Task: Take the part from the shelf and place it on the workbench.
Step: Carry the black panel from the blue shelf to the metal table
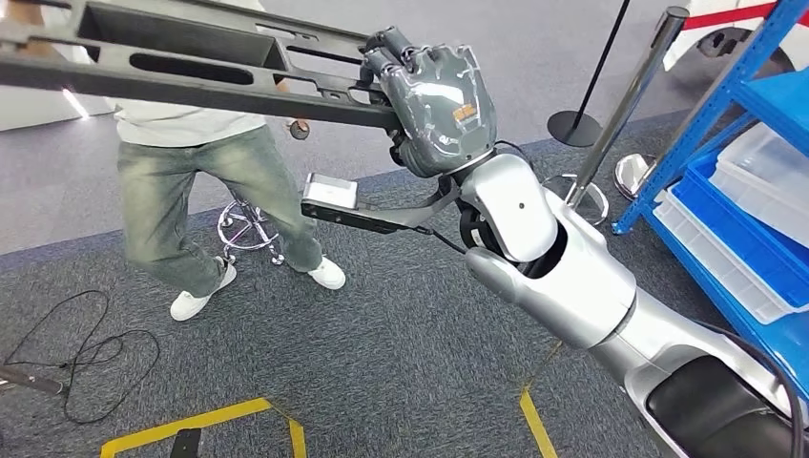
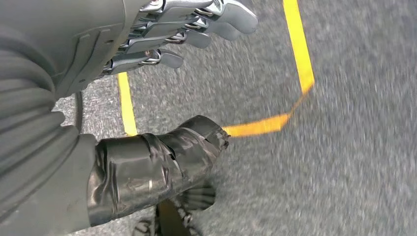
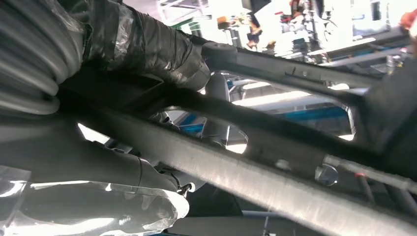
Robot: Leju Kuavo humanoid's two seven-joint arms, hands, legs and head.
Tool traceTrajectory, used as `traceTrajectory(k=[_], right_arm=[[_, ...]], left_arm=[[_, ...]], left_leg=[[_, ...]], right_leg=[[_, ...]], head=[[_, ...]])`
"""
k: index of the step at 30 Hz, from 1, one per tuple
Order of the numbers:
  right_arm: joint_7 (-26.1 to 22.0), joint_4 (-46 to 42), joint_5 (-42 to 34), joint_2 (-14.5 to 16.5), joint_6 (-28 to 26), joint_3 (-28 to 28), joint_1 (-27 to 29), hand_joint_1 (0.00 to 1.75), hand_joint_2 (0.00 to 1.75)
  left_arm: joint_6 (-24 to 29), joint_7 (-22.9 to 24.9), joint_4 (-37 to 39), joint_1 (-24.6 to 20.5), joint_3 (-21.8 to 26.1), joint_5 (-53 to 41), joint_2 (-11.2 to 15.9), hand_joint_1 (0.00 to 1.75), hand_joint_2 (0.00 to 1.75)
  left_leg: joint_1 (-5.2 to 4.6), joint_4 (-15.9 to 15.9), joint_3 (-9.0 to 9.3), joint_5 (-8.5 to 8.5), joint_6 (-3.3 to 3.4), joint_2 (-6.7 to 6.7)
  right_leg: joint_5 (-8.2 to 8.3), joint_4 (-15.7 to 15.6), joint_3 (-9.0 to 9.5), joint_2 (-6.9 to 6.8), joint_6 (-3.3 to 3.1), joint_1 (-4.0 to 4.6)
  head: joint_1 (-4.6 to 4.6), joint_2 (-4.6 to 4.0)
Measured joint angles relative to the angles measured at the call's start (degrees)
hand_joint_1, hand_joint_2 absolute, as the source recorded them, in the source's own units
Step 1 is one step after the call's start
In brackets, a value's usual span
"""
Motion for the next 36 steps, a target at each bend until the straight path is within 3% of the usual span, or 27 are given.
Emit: traceTrajectory(k=[2,3,4,6,8,10,11,13,15,16,17,18,19,21,23,25,27,28,30,32,34,36], right_arm=[[0.0,0.0,0.0,-0.2,0.0,-0.1,0.2,1.75,1.75],[0.0,0.0,0.0,-0.3,0.0,-0.1,0.2,1.75,1.75],[-0.1,0.0,0.0,-0.3,0.0,-0.1,0.3,1.75,1.75],[-0.3,-0.1,0.0,-0.3,0.0,-0.2,0.3,1.75,1.75],[-0.5,-0.2,0.0,-0.4,-0.1,-0.3,0.2,1.75,1.75],[-0.6,-0.2,-0.2,-0.4,-0.2,-0.4,0.2,1.75,1.75],[-0.7,-0.3,-0.2,-0.4,-0.3,-0.4,0.2,1.75,1.75],[-0.8,-0.4,-0.3,-0.5,-0.4,-0.5,0.2,1.75,1.75],[-0.9,-0.5,-0.5,-0.8,-0.6,-0.6,0.4,1.75,1.75],[-0.9,-0.5,-0.7,-0.9,-0.6,-0.7,0.7,1.75,1.75],[-0.9,-0.5,-0.9,-1.1,-0.7,-0.7,1.0,1.75,1.75],[-0.9,-0.5,-1.0,-1.3,-0.9,-0.7,1.4,1.75,1.75],[-0.9,-0.5,-1.0,-1.3,-1.1,-0.7,1.6,1.75,1.75],[-0.9,-0.5,-1.0,-1.4,-1.8,-0.9,1.8,1.75,1.75],[-0.9,-0.5,-1.0,-1.4,-2.3,-1.1,1.8,1.75,1.75],[-0.9,-0.5,-1.0,-1.4,-2.6,-1.4,1.8,1.75,1.75],[-0.9,-0.5,-1.1,-1.4,-2.7,-1.5,1.8,1.75,1.75],[-0.9,-0.5,-1.0,-1.3,-2.7,-1.5,1.8,1.75,1.75],[-0.9,-0.5,-0.9,-1.3,-2.6,-1.5,1.8,1.75,1.75],[-0.9,-0.4,-0.9,-1.3,-2.5,-1.5,2.0,1.75,1.75],[-0.9,-0.4,-0.9,-1.3,-2.5,-1.6,2.2,1.75,1.75],[-0.9,-0.4,-0.9,-1.3,-2.5,-1.6,2.2,1.75,1.75]], left_arm=[[-0.5,0.6,0.0,-0.1,-0.1,0.0,0.0,0.0,1.75],[-0.7,1.0,0.0,0.0,-0.2,-0.1,0.1,0.0,1.75],[-0.8,1.3,0.0,0.0,-0.2,-0.1,0.1,0.0,1.75],[-0.9,1.7,0.0,0.0,-0.3,-0.2,0.4,0.0,1.75],[-0.9,1.8,0.0,-0.2,-0.4,-0.2,0.6,0.0,1.75],[-0.9,1.9,0.0,-0.2,-0.6,-0.2,0.7,0.0,1.75],[-0.9,2.1,0.0,-0.1,-0.7,-0.3,0.8,0.0,1.75],[-0.8,2.4,0.0,0.0,-0.9,-0.3,0.8,0.0,1.75],[-0.9,2.7,0.0,-0.2,-1.1,-0.3,0.9,0.0,1.75],[-1.0,2.8,0.0,-0.3,-1.3,-0.3,0.9,0.0,1.75],[-1.1,2.8,0.0,-0.3,-1.4,-0.3,1.0,0.0,1.75],[-1.4,2.9,0.0,-0.3,-1.4,-0.4,1.0,0.0,1.75],[-1.7,2.9,0.0,-0.2,-1.4,-0.4,1.0,0.0,1.75],[-2.2,2.9,0.0,-0.1,-1.4,-0.4,1.1,0.0,1.75],[-2.8,2.8,0.0,-0.2,-1.7,-0.3,1.2,0.0,1.75],[-3.5,2.9,0.0,0.0,-2.0,-0.3,1.3,0.0,1.75],[-4.0,2.9,0.0,0.1,-2.1,-0.3,1.6,0.0,1.75],[-4.2,2.9,0.0,0.1,-2.1,-0.3,1.6,0.0,1.75],[-4.3,2.9,0.0,-0.1,-2.2,-0.2,1.8,0.0,1.75],[-4.4,3.0,0.0,-0.1,-2.2,-0.2,1.9,0.0,1.75],[-4.4,3.1,0.0,0.0,-2.3,-0.2,1.9,0.0,1.75],[-4.4,3.1,0.0,0.0,-2.3,-0.2,1.9,0.0,1.75]], left_leg=[[0.29,4.8,-2.57,-1.18,-0.41,0.91],[0.38,4.4,-2.4,-0.34,-0.52,1.13],[0.45,1.8,-1.08,1.31,-0.56,1.45],[0.11,-5.6,2.84,4.21,-0.36,3.66],[-0.44,-9.4,4.75,4.88,0.49,5.16],[-0.64,-9.5,4.72,4.66,1.46,4.02],[-0.54,-9.6,4.84,4.66,1.78,3.36],[-0.31,-10.0,5.19,4.74,2.4,2.1],[-0.26,-10.1,5.29,4.76,3.0,0.78],[-0.35,-10.1,5.28,4.73,3.27,0.18],[-0.46,-10.0,5.29,4.67,3.44,-0.42],[-0.55,-9.9,5.31,4.6,3.53,-0.99],[-0.62,-9.7,5.35,4.49,3.57,-1.46],[-0.71,-9.4,5.38,4.23,3.42,-2.4],[-0.76,-9.1,5.19,4.08,3.02,-2.94],[-0.67,-9.2,5.03,4.12,2.42,-3.19],[-0.61,-8.8,4.82,3.71,1.83,-2.51],[-0.64,-7.4,4.27,2.83,1.51,-1.67],[-0.47,-1.6,1.6,-0.21,0.82,0.17],[-0.04,4.8,-1.6,-2.54,0.21,0.8],[0.25,6.8,-2.73,-2.65,-0.14,0.96],[0.33,6.6,-2.64,-2.32,-0.24,1.01]], right_leg=[[-0.25,0.1,0.07,-1.72,-0.02,0.01],[-0.42,0.1,0.15,-2.51,0.05,-0.03],[-0.63,0.2,0.31,-3.23,0.2,-0.07],[-1.16,0.3,0.74,-4.53,0.7,0.15],[-1.59,0.3,1.11,-5.71,1.26,0.64],[-1.84,0.0,1.56,-6.94,1.83,0.89],[-2.16,0.1,1.77,-6.82,2.18,0.8],[-4.0,2.6,0.86,-4.09,2.61,0.51],[-7.13,9.5,-2.65,-0.97,2.55,0.46],[-8.31,13.1,-4.74,-0.52,2.48,0.52],[-8.65,15.6,-6.38,-0.34,2.41,0.56],[-7.87,16.1,-7.15,-0.26,2.32,0.58],[-6.04,14.4,-6.91,-0.2,2.15,0.58],[-1.48,7.2,-4.47,0.36,1.56,0.68],[0.53,2.1,-2.43,0.99,1.12,0.86],[0.53,1.0,-1.96,1.05,0.84,0.99],[0.88,0.4,-1.53,0.75,0.33,0.67],[1.04,0.0,-1.23,0.57,0.08,0.46],[1.1,-0.3,-0.85,0.13,-0.18,0.35],[1.01,-0.2,-0.83,-0.3,-0.23,0.33],[0.93,-0.1,-0.87,-0.53,-0.18,0.28],[0.89,-0.1,-0.88,-0.59,-0.13,0.25]], head=[[-0.03,0.0],[-0.05,0.0],[-0.04,0.0],[-0.09,0.0],[-0.08,0.0],[-0.07,0.0],[-0.07,0.0],[0.05,0.0],[0.25,0.0],[0.31,0.0],[0.32,0.0],[0.32,0.0],[0.32,0.0],[0.34,0.0],[0.32,0.0],[0.32,0.0],[0.32,0.0],[0.22,0.0],[0.0,0.0],[-0.08,0.0],[-0.1,0.0],[-0.14,0.0]])
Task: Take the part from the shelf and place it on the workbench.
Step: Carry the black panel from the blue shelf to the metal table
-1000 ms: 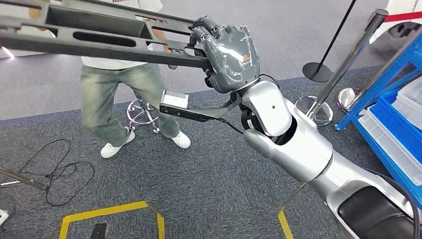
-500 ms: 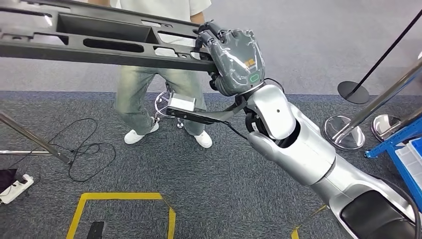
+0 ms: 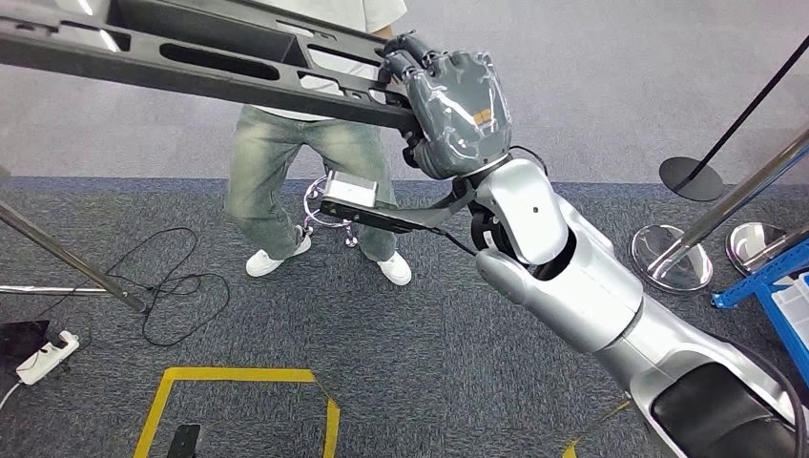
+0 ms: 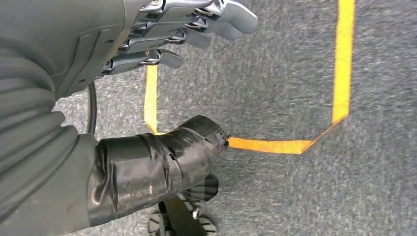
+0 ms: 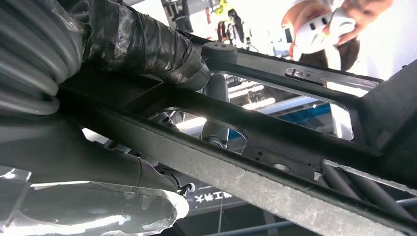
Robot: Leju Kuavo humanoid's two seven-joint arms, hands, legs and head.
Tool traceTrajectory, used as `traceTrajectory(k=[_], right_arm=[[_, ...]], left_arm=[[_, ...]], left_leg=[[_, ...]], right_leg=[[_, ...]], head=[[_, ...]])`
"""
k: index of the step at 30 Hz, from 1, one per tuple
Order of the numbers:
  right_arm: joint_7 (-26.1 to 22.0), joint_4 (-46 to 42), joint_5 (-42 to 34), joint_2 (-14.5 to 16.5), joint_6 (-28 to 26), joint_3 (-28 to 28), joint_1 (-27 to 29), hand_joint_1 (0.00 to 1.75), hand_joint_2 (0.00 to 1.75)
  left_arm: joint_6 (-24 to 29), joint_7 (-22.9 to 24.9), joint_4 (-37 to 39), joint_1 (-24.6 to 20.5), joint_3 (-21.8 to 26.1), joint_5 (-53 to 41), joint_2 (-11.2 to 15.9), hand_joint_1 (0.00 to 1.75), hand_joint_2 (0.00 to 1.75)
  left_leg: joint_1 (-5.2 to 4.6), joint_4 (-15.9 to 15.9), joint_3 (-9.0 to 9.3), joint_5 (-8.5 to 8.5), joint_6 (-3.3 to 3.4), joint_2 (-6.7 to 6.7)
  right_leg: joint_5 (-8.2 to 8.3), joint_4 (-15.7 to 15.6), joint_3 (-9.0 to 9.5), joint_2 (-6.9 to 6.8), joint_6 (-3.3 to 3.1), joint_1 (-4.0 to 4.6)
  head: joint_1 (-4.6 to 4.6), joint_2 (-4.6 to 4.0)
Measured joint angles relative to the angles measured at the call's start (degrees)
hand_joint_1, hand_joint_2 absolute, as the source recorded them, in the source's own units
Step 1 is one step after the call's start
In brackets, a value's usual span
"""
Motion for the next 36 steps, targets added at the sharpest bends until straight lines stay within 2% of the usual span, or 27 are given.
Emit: traceTrajectory(k=[8,10,12,13,14,16,17,18,19,20,21,23,26,27,28,30,31,32,33,35,36], right_arm=[[0.0,0.0,0.0,0.0,0.0,0.0,0.0,1.75,1.75],[0.0,0.0,0.0,0.0,0.0,0.0,0.0,1.75,1.75],[0.0,0.0,0.0,0.0,0.0,0.0,0.0,1.75,1.75],[0.0,0.0,0.0,0.0,0.0,0.0,-0.1,1.75,1.75],[0.0,0.0,0.0,0.0,0.0,-0.1,-0.2,1.75,1.75],[-0.1,0.0,0.0,-0.1,0.3,-0.2,0.0,1.75,1.75],[-0.1,0.0,0.0,-0.1,0.4,-0.3,0.1,1.75,1.75],[-0.1,0.0,0.0,-0.1,0.7,-0.3,0.2,1.75,1.75],[-0.1,0.0,-0.1,-0.1,0.9,-0.3,0.2,1.75,1.75],[-0.2,0.0,-0.3,-0.1,1.0,-0.3,0.2,1.75,1.75],[-0.3,0.0,-0.5,-0.1,1.2,-0.3,0.1,1.75,1.75],[-0.5,0.0,-0.9,-0.1,1.3,-0.3,0.0,1.75,1.75],[-0.6,-0.1,-1.1,0.0,1.3,-0.3,-0.1,1.75,1.75],[-0.6,-0.1,-1.1,0.0,1.3,-0.3,-0.2,1.75,1.75],[-0.6,-0.2,-1.1,0.0,1.4,-0.3,-0.3,1.75,1.75],[-0.6,-0.2,-1.1,0.0,1.5,-0.3,-0.3,1.75,1.75],[-0.7,-0.2,-1.1,0.0,1.5,-0.3,-0.2,1.75,1.75],[-0.7,-0.2,-1.1,0.0,1.6,-0.3,-0.1,1.75,1.75],[-0.7,-0.2,-1.1,0.0,1.6,-0.3,-0.1,1.75,1.75],[-0.7,-0.2,-1.1,0.0,1.8,-0.3,-0.1,1.75,1.75],[-0.7,-0.2,-1.1,0.0,1.8,-0.3,-0.2,1.75,1.75]], left_arm=[[0.0,0.0,0.0,0.0,0.0,0.0,0.0,0.0,1.75],[0.0,0.0,0.0,0.0,0.0,0.0,0.0,0.0,1.75],[0.0,0.0,0.0,-0.1,0.0,0.0,0.0,0.0,1.75],[0.0,0.0,0.0,-0.2,-0.1,0.0,0.1,0.0,1.75],[0.0,0.0,0.0,-0.2,-0.1,0.0,0.1,0.0,1.75],[-0.3,0.0,0.0,-0.2,-0.2,0.0,0.2,0.0,1.75],[-0.5,0.0,0.0,-0.2,-0.2,0.0,0.2,0.0,1.75],[-0.6,0.0,0.0,-0.2,-0.2,0.0,0.2,0.0,1.75],[-0.7,0.0,0.0,-0.2,-0.2,0.0,0.2,0.0,1.75],[-0.7,-0.1,0.0,-0.2,-0.2,0.0,0.2,0.0,1.75],[-0.8,-0.1,0.0,-0.2,-0.2,0.0,0.2,0.0,1.75],[-0.8,-0.2,0.0,-0.2,-0.4,0.1,0.2,0.0,1.75],[-0.9,-0.2,0.0,-0.2,-0.6,0.1,0.4,0.0,1.75],[-0.9,-0.2,0.0,-0.2,-0.6,0.1,0.4,0.0,1.75],[-1.0,-0.3,0.0,-0.3,-0.6,0.1,0.5,0.0,1.75],[-1.3,-0.3,0.0,-0.2,-0.8,0.1,0.5,0.0,1.75],[-1.4,-0.2,0.0,-0.1,-0.9,0.1,0.5,0.0,1.75],[-1.5,-0.2,0.0,0.0,-1.0,0.1,0.5,0.0,1.75],[-1.5,-0.3,0.0,0.1,-1.0,0.0,0.5,0.0,1.75],[-1.5,-0.3,0.0,0.2,-1.1,0.0,0.6,0.0,1.75],[-1.5,-0.3,0.0,0.1,-1.1,0.0,0.6,0.0,1.75]], left_leg=[[0.07,-0.8,0.37,0.63,-0.07,0.04],[0.22,-3.8,1.99,2.34,-0.22,0.1],[0.43,-10.4,5.55,4.91,-0.51,0.57],[0.3,-12.8,6.84,5.4,-0.07,0.59],[0.16,-14.9,8.01,5.69,0.69,0.57],[-0.55,-15.6,8.7,5.05,2.82,-0.08],[-0.77,-15.7,9.04,4.82,3.34,-0.29],[-1.01,-15.7,9.41,4.52,3.56,-0.5],[-1.09,-15.7,9.78,4.29,3.52,-0.66],[-1.23,-15.6,10.06,4.03,3.38,-0.79],[-1.29,-15.5,10.21,3.83,3.21,-0.88],[-1.25,-15.6,10.25,3.63,2.7,-0.96],[-1.1,-15.2,10.31,3.14,1.76,-0.75],[-1.06,-13.5,9.56,2.46,1.39,-0.59],[-0.9,-10.7,8.04,1.49,1.05,-0.41],[-0.64,-3.6,3.61,-0.49,0.43,-0.21],[-0.52,-1.1,1.68,-0.65,0.22,-0.12],[-0.42,-0.6,0.71,0.33,0.1,-0.03],[-0.34,-2.4,0.91,2.35,0.04,0.06],[-0.34,-9.8,3.69,7.4,0.16,0.33],[-0.47,-13.3,5.24,8.68,0.42,0.4]], right_leg=[[-0.05,0.1,-0.02,-0.03,0.07,-0.05],[-0.18,0.2,0.0,-0.12,0.27,-0.15],[-0.53,0.6,-0.02,-0.3,0.82,-0.25],[-0.7,0.6,0.0,-0.44,1.35,-0.17],[-1.67,1.9,-0.54,-0.47,1.96,-0.17],[-5.02,10.8,-5.4,-0.18,2.61,0.06],[-5.73,14.1,-7.36,0.08,2.48,0.12],[-4.92,15.0,-8.18,0.24,2.15,0.3],[-2.5,11.1,-6.49,0.33,1.75,0.45],[-0.75,7.3,-4.67,0.49,1.3,0.64],[0.23,4.1,-3.16,0.59,1.0,0.81],[0.2,1.5,-1.85,0.72,0.66,1.13],[0.16,0.3,-0.67,0.65,0.17,0.8],[0.11,-0.1,-0.07,0.56,-0.1,0.59],[-0.07,-0.4,0.5,0.43,-0.29,0.48],[-0.67,-0.5,1.27,0.29,-0.53,0.43],[-1.04,-0.5,1.68,0.28,-0.49,0.41],[-1.47,-0.4,2.18,0.28,-0.41,0.39],[-1.94,-0.4,2.79,0.28,-0.29,0.36],[-3.06,-0.4,4.06,0.25,0.14,0.39],[-3.57,-0.4,4.46,0.26,0.46,0.48]], head=[[0.02,0.0],[0.03,0.0],[0.02,0.0],[0.05,0.0],[0.13,0.0],[0.35,0.0],[0.43,0.0],[0.46,0.0],[0.47,0.0],[0.46,0.0],[0.46,0.0],[0.46,0.0],[0.43,0.0],[0.31,0.0],[0.19,0.0],[0.04,0.0],[0.03,0.0],[0.03,0.0],[0.03,0.0],[0.06,0.0],[0.04,0.0]])
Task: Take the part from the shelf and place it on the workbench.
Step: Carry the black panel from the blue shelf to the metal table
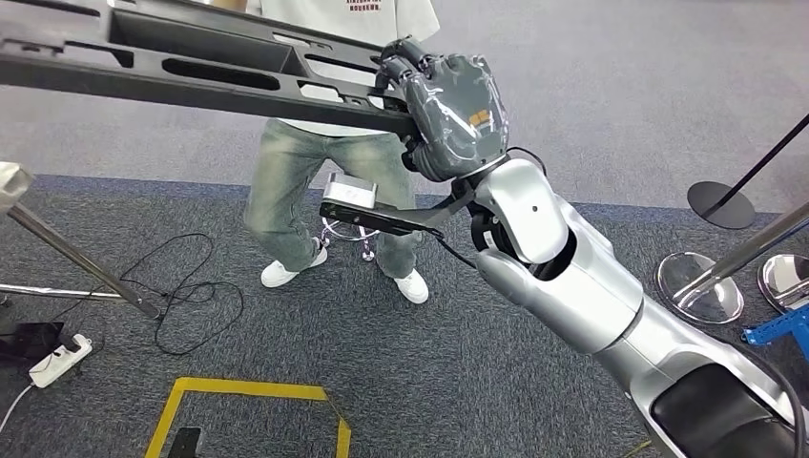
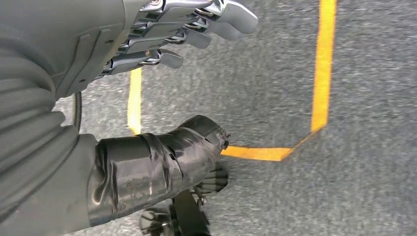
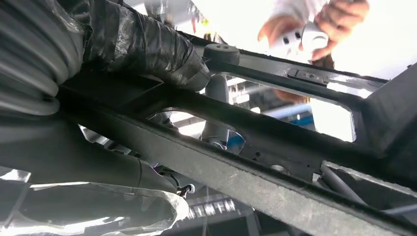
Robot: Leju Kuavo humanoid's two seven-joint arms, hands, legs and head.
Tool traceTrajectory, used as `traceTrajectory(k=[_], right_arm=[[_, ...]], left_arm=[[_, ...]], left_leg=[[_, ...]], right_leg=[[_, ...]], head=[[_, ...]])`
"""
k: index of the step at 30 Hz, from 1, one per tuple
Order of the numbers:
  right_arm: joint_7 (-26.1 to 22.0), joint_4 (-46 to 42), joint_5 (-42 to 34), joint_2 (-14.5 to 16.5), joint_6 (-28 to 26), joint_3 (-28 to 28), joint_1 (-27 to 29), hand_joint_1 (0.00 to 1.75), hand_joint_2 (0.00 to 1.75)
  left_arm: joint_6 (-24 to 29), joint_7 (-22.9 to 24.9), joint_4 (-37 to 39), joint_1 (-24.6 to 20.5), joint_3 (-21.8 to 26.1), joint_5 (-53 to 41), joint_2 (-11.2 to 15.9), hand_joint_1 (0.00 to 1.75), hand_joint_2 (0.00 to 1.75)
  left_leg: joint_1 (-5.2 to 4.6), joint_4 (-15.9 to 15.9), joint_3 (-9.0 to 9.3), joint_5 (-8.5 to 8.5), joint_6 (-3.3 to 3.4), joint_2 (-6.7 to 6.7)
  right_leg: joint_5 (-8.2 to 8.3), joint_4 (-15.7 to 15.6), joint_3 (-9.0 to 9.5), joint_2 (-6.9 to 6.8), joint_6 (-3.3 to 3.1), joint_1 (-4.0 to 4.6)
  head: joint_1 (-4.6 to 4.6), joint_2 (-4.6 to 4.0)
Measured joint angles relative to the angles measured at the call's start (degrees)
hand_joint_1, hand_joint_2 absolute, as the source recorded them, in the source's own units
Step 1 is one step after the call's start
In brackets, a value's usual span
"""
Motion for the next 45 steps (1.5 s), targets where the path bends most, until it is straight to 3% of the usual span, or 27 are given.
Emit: traceTrajectory(k=[2,5,6,8,10,11,12,13,15,16,17,21,23,25,26,27,28,30,32,35,36,37,39,41,42,43,45], right_arm=[[0.0,0.0,-0.1,0.0,0.1,0.0,-0.2,1.75,1.75],[0.1,0.0,-0.7,0.0,0.2,0.0,-0.3,1.75,1.75],[0.1,0.0,-1.0,0.0,0.2,0.0,-0.4,1.75,1.75],[0.1,0.0,-1.4,0.0,0.1,0.0,-0.3,1.75,1.75],[0.1,0.0,-1.9,-0.1,0.1,0.0,0.0,1.75,1.75],[0.1,0.0,-2.1,-0.1,0.1,0.0,0.2,1.75,1.75],[0.1,0.0,-2.4,-0.1,0.1,0.0,0.4,1.75,1.75],[0.1,0.0,-2.5,-0.2,0.1,0.0,0.5,1.75,1.75],[0.1,0.1,-3.0,-0.3,0.0,0.0,0.5,1.75,1.75],[0.1,0.1,-3.1,-0.4,0.0,0.0,0.5,1.75,1.75],[0.1,0.1,-3.3,-0.4,0.0,0.0,0.5,1.75,1.75],[0.3,0.1,-5.4,-0.4,-0.2,0.0,0.4,1.75,1.75],[0.5,0.1,-6.7,-0.4,-0.5,0.0,0.3,1.75,1.75],[0.7,0.2,-7.0,-0.3,-0.7,0.0,0.3,1.75,1.75],[0.7,0.2,-7.0,-0.3,-0.8,0.0,0.4,1.75,1.75],[0.8,0.2,-6.9,-0.3,-0.8,0.0,0.4,1.75,1.75],[0.8,0.2,-6.9,-0.3,-0.7,0.0,0.4,1.75,1.75],[0.9,0.2,-6.8,-0.3,-0.7,0.0,0.4,1.75,1.75],[0.9,0.2,-6.5,-0.4,-0.7,0.0,0.3,1.75,1.75],[0.9,0.2,-6.2,-0.4,-0.7,0.0,0.3,1.75,1.75],[0.9,0.2,-6.1,-0.4,-0.7,0.0,0.3,1.75,1.75],[0.9,0.2,-6.0,-0.5,-0.7,0.0,0.2,1.75,1.75],[0.9,0.2,-6.0,-0.5,-0.7,0.0,0.2,1.75,1.75],[0.9,0.2,-5.9,-0.6,-0.7,0.0,0.5,1.75,1.75],[0.9,0.2,-5.7,-0.7,-0.7,0.0,0.7,1.75,1.75],[0.9,0.2,-5.6,-0.7,-0.8,0.0,0.7,1.75,1.75],[0.9,0.2,-5.3,-0.8,-1.0,0.0,0.7,1.75,1.75]], left_arm=[[0.0,0.0,0.0,-0.1,-0.2,0.0,0.0,0.0,1.75],[0.1,-0.1,0.0,-0.1,-0.3,0.2,0.0,0.0,1.75],[0.2,0.0,0.0,-0.2,-0.3,0.3,0.0,0.0,1.75],[0.2,0.0,0.0,-0.2,-0.3,0.5,0.1,0.0,1.75],[0.3,0.0,0.0,-0.1,-0.4,0.6,0.1,0.0,1.75],[0.4,0.0,0.0,-0.1,-0.4,0.7,0.1,0.0,1.75],[0.5,0.0,0.0,-0.1,-0.4,0.7,0.1,0.0,1.75],[0.8,0.0,0.0,-0.1,-0.4,0.8,0.1,0.0,1.75],[1.3,0.1,0.0,-0.1,-0.4,0.9,0.1,0.0,1.75],[1.5,0.2,0.0,-0.2,-0.5,1.0,0.1,0.0,1.75],[1.5,0.3,0.0,-0.2,-0.6,1.0,0.1,0.0,1.75],[2.2,0.8,0.0,-0.2,-0.9,1.0,0.2,0.0,1.75],[2.7,0.9,0.0,-0.4,-1.1,1.1,0.3,0.0,1.75],[3.0,1.1,0.0,-0.4,-1.3,1.3,0.3,0.0,1.75],[3.1,1.1,0.0,-0.3,-1.3,1.4,0.3,0.0,1.75],[3.2,1.3,0.0,-0.1,-1.4,1.5,0.3,0.0,1.75],[3.3,1.4,0.0,0.0,-1.4,1.6,0.3,0.0,1.75],[3.6,1.4,0.0,-0.1,-1.4,1.6,0.3,0.0,1.75],[3.7,1.3,0.0,-0.5,-1.5,1.5,0.4,0.0,1.75],[3.9,1.1,0.0,-0.5,-1.7,1.4,0.4,0.0,1.75],[4.0,1.0,0.0,-0.4,-1.7,1.4,0.4,0.0,1.75],[4.0,0.9,0.0,-0.3,-1.7,1.3,0.4,0.0,1.75],[4.0,0.8,0.0,-0.4,-1.8,1.3,0.3,0.0,1.75],[4.1,0.6,0.0,-0.4,-1.8,1.3,0.3,0.0,1.75],[4.1,0.6,0.0,-0.4,-1.9,1.3,0.3,0.0,1.75],[4.1,0.6,0.0,-0.4,-1.9,1.3,0.3,0.0,1.75],[4.1,0.6,0.0,-0.3,-2.0,1.3,0.3,0.0,1.75]], left_leg=[[-0.25,-3.1,1.62,-0.01,0.79,0.05],[-0.13,-3.8,2.66,-0.94,2.14,-0.14],[-0.13,-3.9,3.13,-1.22,2.54,-0.2],[-0.23,-4.1,3.96,-1.81,3.11,-0.28],[-0.34,-4.0,4.73,-2.5,3.31,-0.34],[-0.37,-3.9,5.21,-2.9,3.29,-0.41],[-0.38,-3.8,5.76,-3.34,3.21,-0.53],[-0.39,-3.7,6.35,-3.87,3.09,-0.66],[-0.41,-3.4,7.1,-4.87,2.77,-0.92],[-0.43,-3.1,7.18,-5.27,2.52,-1.04],[-0.46,-2.9,7.18,-5.53,2.24,-1.14],[-0.37,-1.1,6.81,-6.8,1.18,-1.01],[-0.2,4.2,3.98,-9.11,0.55,-0.68],[-0.1,10.7,-0.16,-11.32,0.12,-0.53],[-0.09,12.1,-1.44,-11.3,0.05,-0.46],[-0.1,11.5,-1.74,-10.26,0.07,-0.35],[-0.12,8.9,-0.91,-8.19,0.21,-0.11],[-0.51,1.3,2.0,-4.26,0.76,1.67],[-1.16,-2.8,3.54,-3.04,1.55,3.19],[-1.23,-3.6,4.11,-2.45,2.59,1.84],[-1.03,-3.9,4.38,-2.26,2.82,1.24],[-0.83,-4.3,4.62,-2.04,3.02,0.71],[-0.72,-4.4,4.76,-1.91,3.22,-0.44],[-0.71,-4.3,4.72,-1.97,3.3,-1.75],[-0.68,-4.1,4.72,-2.02,3.28,-2.46],[-0.62,-3.9,4.71,-2.12,3.2,-3.19],[-0.46,-3.3,4.51,-2.46,2.77,-4.62]], right_leg=[[-0.53,-0.2,0.55,0.01,0.67,0.2],[-0.54,1.1,0.57,-0.01,1.46,0.16],[-0.9,2.9,-0.38,0.0,1.64,0.11],[-2.85,9.1,-4.22,0.06,1.84,0.03],[-5.59,14.9,-8.78,0.05,1.99,0.04],[-6.1,15.7,-10.15,0.05,1.98,0.03],[-5.39,14.6,-10.66,0.05,1.89,0.03],[-3.12,11.7,-10.33,0.07,1.69,0.04],[3.16,4.5,-9.07,0.18,1.15,0.2],[5.37,2.1,-8.58,0.22,0.87,0.35],[6.42,1.0,-8.42,0.24,0.57,0.5],[6.36,0.6,-7.35,-0.15,-0.55,0.41],[6.07,0.5,-6.91,-0.57,-0.99,0.31],[5.72,0.6,-6.8,-1.03,-1.3,0.41],[5.52,0.6,-6.69,-1.25,-1.36,0.47],[5.31,0.7,-6.52,-1.48,-1.38,0.51],[5.08,0.8,-6.26,-1.75,-1.34,0.55],[4.59,0.8,-5.64,-2.5,-1.15,0.71],[4.24,0.9,-5.31,-3.41,-0.75,0.95],[3.61,0.8,-4.89,-4.71,0.1,1.17],[2.93,1.5,-5.01,-4.27,0.4,1.14],[1.78,3.2,-5.65,-3.34,0.65,1.06],[-1.57,9.9,-8.76,-0.99,1.04,0.72],[-3.36,16.0,-11.88,-0.18,1.33,0.42],[-2.68,16.3,-12.19,-0.08,1.45,0.26],[-0.96,14.2,-11.34,0.1,1.55,0.05],[2.71,6.9,-7.94,2.0,1.71,-0.49]], head=[[-0.06,0.0],[0.06,0.0],[0.2,0.0],[0.49,0.0],[0.56,0.0],[0.56,0.0],[0.57,0.0],[0.57,0.0],[0.61,0.0],[0.64,0.0],[0.69,0.0],[0.8,0.0],[0.64,0.0],[0.57,0.0],[0.57,0.0],[0.55,0.0],[0.56,0.0],[0.57,0.0],[0.61,0.0],[0.66,0.0],[0.66,0.0],[0.74,0.0],[0.93,0.0],[1.08,0.0],[1.07,0.0],[1.08,0.0],[1.08,0.0]])
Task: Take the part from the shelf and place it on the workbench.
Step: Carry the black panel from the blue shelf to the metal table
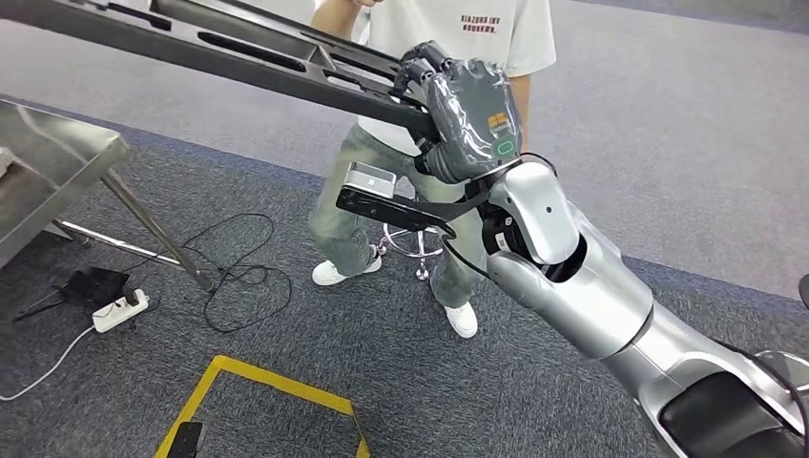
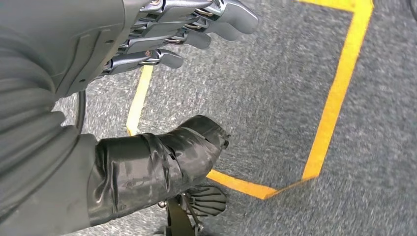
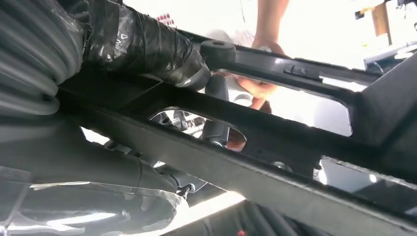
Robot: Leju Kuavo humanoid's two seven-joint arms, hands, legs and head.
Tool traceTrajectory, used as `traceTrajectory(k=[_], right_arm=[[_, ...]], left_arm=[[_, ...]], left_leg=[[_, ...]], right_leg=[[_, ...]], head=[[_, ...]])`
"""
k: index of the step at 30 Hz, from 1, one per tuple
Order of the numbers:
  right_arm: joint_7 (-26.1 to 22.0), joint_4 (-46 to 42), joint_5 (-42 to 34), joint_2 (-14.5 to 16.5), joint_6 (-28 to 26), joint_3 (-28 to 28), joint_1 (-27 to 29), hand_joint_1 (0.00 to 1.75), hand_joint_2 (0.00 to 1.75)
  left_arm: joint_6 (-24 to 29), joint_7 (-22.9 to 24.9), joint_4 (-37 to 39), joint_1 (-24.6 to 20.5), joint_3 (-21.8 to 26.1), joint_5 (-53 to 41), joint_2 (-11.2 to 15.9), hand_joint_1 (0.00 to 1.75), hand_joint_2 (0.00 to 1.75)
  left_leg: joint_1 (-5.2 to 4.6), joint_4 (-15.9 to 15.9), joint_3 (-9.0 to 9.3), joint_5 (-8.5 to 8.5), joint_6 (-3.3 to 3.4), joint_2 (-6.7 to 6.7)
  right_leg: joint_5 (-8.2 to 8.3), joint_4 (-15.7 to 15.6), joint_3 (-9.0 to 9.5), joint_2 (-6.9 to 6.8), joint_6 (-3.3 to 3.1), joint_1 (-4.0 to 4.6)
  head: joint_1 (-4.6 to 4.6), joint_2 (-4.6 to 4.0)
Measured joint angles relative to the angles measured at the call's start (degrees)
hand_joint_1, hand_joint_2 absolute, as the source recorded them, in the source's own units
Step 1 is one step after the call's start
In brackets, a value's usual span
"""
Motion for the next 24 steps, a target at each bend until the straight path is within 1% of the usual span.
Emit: traceTrajectory(k=[1,2,3,4,5,6,7,8,9,10,11,12,13,14,15,16,17,18,19,20,21,22,23,24], right_arm=[[-0.1,-0.1,0.1,0.0,-0.2,0.0,0.0,1.75,1.75],[-0.1,-0.1,0.1,0.0,-0.5,0.0,0.0,1.75,1.75],[-0.2,-0.2,0.1,0.0,-0.7,0.0,0.0,1.75,1.75],[-0.2,-0.3,0.2,0.0,-0.8,0.0,0.0,1.75,1.75],[-0.2,-0.3,0.2,0.0,-0.9,0.0,-0.1,1.75,1.75],[-0.2,-0.4,0.2,0.0,-0.9,0.0,-0.1,1.75,1.75],[-0.2,-0.4,0.3,0.0,-0.9,0.0,-0.2,1.75,1.75],[-0.2,-0.5,0.4,0.0,-0.9,0.0,-0.3,1.75,1.75],[-0.2,-0.6,0.5,0.0,-0.9,0.0,-0.3,1.75,1.75],[-0.1,-0.6,0.7,0.0,-0.9,0.0,-0.4,1.75,1.75],[-0.1,-0.6,0.9,0.0,-0.9,0.0,-0.4,1.75,1.75],[-0.1,-0.6,1.0,0.0,-0.9,0.0,-0.4,1.75,1.75],[-0.1,-0.6,1.1,0.0,-0.9,0.0,-0.4,1.75,1.75],[-0.1,-0.6,1.1,0.0,-0.8,0.0,-0.4,1.75,1.75],[-0.1,-0.6,1.2,0.0,-0.8,0.0,-0.4,1.75,1.75],[-0.1,-0.7,1.2,0.0,-0.8,0.0,-0.5,1.75,1.75],[-0.1,-0.7,1.2,0.0,-0.8,0.0,-0.6,1.75,1.75],[-0.1,-0.7,1.3,0.0,-0.7,0.0,-0.7,1.75,1.75],[-0.1,-0.8,1.3,0.0,-0.7,0.0,-0.7,1.75,1.75],[-0.1,-0.8,1.3,0.0,-0.7,0.0,-0.8,1.75,1.75],[-0.1,-0.8,1.4,0.0,-0.7,0.0,-0.8,1.75,1.75],[-0.1,-0.8,1.6,0.0,-0.7,0.0,-0.8,1.75,1.75],[-0.1,-0.8,1.8,0.0,-0.7,0.0,-0.8,1.75,1.75],[-0.1,-0.8,1.9,0.0,-0.7,0.0,-0.8,1.75,1.75]], left_arm=[[0.0,0.0,0.0,-0.1,0.0,0.0,0.0,0.0,1.75],[0.0,-0.1,0.0,-0.1,-0.1,0.0,0.0,0.0,1.75],[0.0,-0.1,0.0,-0.2,-0.1,0.0,0.1,0.0,1.75],[0.0,-0.1,0.0,-0.1,-0.2,0.0,0.1,0.0,1.75],[0.1,-0.1,0.0,0.0,-0.2,0.0,0.1,0.0,1.75],[0.1,-0.1,0.0,0.1,-0.3,0.0,0.1,0.0,1.75],[0.1,-0.1,0.0,0.2,-0.3,0.0,0.0,0.0,1.75],[0.1,-0.2,0.0,0.2,-0.3,0.0,0.0,0.0,1.75],[0.1,-0.2,0.0,0.1,-0.4,0.0,0.0,0.0,1.75],[0.1,-0.3,0.0,0.0,-0.4,0.0,0.0,0.0,1.75],[0.2,-0.5,0.0,-0.1,-0.5,0.0,0.0,0.0,1.75],[0.2,-0.6,0.0,0.0,-0.6,0.0,0.0,0.0,1.75],[0.2,-0.6,0.0,0.0,-0.7,0.0,0.0,0.0,1.75],[0.2,-0.7,0.0,0.0,-0.7,0.0,0.0,0.0,1.75],[0.2,-0.7,0.0,0.0,-0.8,0.1,0.0,0.0,1.75],[0.3,-0.8,0.0,0.0,-0.8,0.1,0.0,0.0,1.75],[0.3,-0.8,0.0,-0.1,-0.8,0.2,0.0,0.0,1.75],[0.3,-0.8,0.0,-0.2,-0.8,0.3,0.0,0.0,1.75],[0.3,-0.8,0.0,-0.1,-0.8,0.4,0.0,0.0,1.75],[0.3,-0.8,0.0,-0.1,-0.8,0.5,0.0,0.0,1.75],[0.3,-0.7,0.0,0.0,-0.8,0.5,0.0,0.0,1.75],[0.3,-0.7,0.0,0.1,-0.8,0.6,0.0,0.0,1.75],[0.3,-0.6,0.0,0.1,-0.8,0.6,0.0,0.0,1.75],[0.3,-0.6,0.0,0.0,-0.8,0.6,0.0,0.0,1.75]], left_leg=[[0.08,0.4,-0.31,-0.15,-0.29,-0.66],[0.2,0.6,-0.66,-0.17,-0.64,-1.19],[0.36,0.7,-1.02,-0.11,-1.02,-1.79],[0.54,0.7,-1.26,0.01,-1.42,-2.4],[0.71,0.7,-1.43,0.02,-1.77,-2.64],[0.7,1.2,-1.74,-0.31,-2.08,-2.05],[0.63,2.7,-2.46,-1.17,-2.33,-0.77],[0.58,5.2,-3.71,-2.52,-2.53,0.9],[0.51,8.6,-5.4,-4.17,-2.73,2.47],[0.56,12.2,-7.22,-5.66,-2.88,3.34],[0.6,14.8,-8.53,-6.44,-2.94,3.76],[0.61,15.5,-8.9,-6.26,-2.93,3.99],[0.6,14.1,-8.12,-5.13,-2.84,4.2],[0.56,10.8,-6.25,-3.37,-2.66,4.66],[0.34,6.8,-4.14,-2.02,-2.33,5.76],[0.08,3.5,-2.37,-1.0,-1.91,6.75],[-0.2,1.4,-1.27,-0.55,-1.48,7.44],[-0.46,0.7,-0.99,-0.62,-1.08,7.69],[-0.57,0.6,-1.02,-0.45,-0.75,7.1],[-0.45,0.3,-0.91,-0.31,-0.42,6.44],[-0.34,0.0,-0.69,-0.15,-0.14,5.87],[-0.19,-0.3,-0.44,0.02,0.15,5.33],[-0.03,-0.6,-0.19,0.16,0.41,4.83],[-0.03,-0.7,-0.14,0.2,0.56,4.27]], right_leg=[[0.9,-3.0,1.42,1.29,0.04,-0.23],[1.06,-4.6,2.15,2.31,0.03,-0.32],[0.73,-5.0,2.35,2.76,-0.13,-0.24],[0.78,-5.2,2.43,2.28,-0.41,-0.14],[0.85,-5.4,2.52,1.6,-0.77,-0.1],[0.91,-5.6,2.72,0.94,-1.15,-0.11],[0.97,-5.8,2.9,0.26,-1.51,-0.18],[0.96,-5.9,3.05,-0.45,-1.8,-0.14],[0.89,-5.9,3.12,-1.15,-2.02,0.01],[0.82,-5.9,3.13,-1.92,-2.2,0.17],[0.75,-5.9,3.15,-2.67,-2.28,0.31],[0.68,-5.9,3.16,-3.4,-2.33,0.43],[0.6,-5.9,3.21,-4.08,-2.33,0.53],[0.5,-5.9,3.32,-4.74,-2.3,0.63],[0.38,-5.9,3.44,-5.36,-2.21,0.74],[0.25,-5.9,3.53,-5.92,-2.04,0.91],[0.13,-5.9,3.61,-6.43,-1.82,1.04],[0.05,-5.9,3.67,-6.91,-1.56,1.13],[-0.02,-6.0,3.78,-7.41,-1.28,1.19],[-0.16,-6.0,3.84,-7.78,-0.93,1.18],[-0.51,-5.8,3.87,-7.43,-0.61,1.08],[-1.35,-4.7,3.5,-6.5,-0.36,0.99],[-2.75,-2.4,2.49,-5.15,-0.16,0.88],[-4.44,1.0,0.97,-3.72,-0.08,0.74]], head=[[-0.04,0.0],[-0.05,0.0],[-0.06,0.0],[-0.06,0.0],[-0.01,0.0],[-0.14,0.0],[-0.35,0.0],[-0.54,0.0],[-0.75,0.0],[-0.82,0.0],[-0.82,0.0],[-0.82,0.0],[-0.83,0.0],[-0.82,0.0],[-0.81,0.0],[-0.79,0.0],[-0.78,0.0],[-0.76,0.0],[-0.74,0.0],[-0.74,0.0],[-0.67,0.0],[-0.62,0.0],[-0.52,0.0],[-0.43,0.0]])
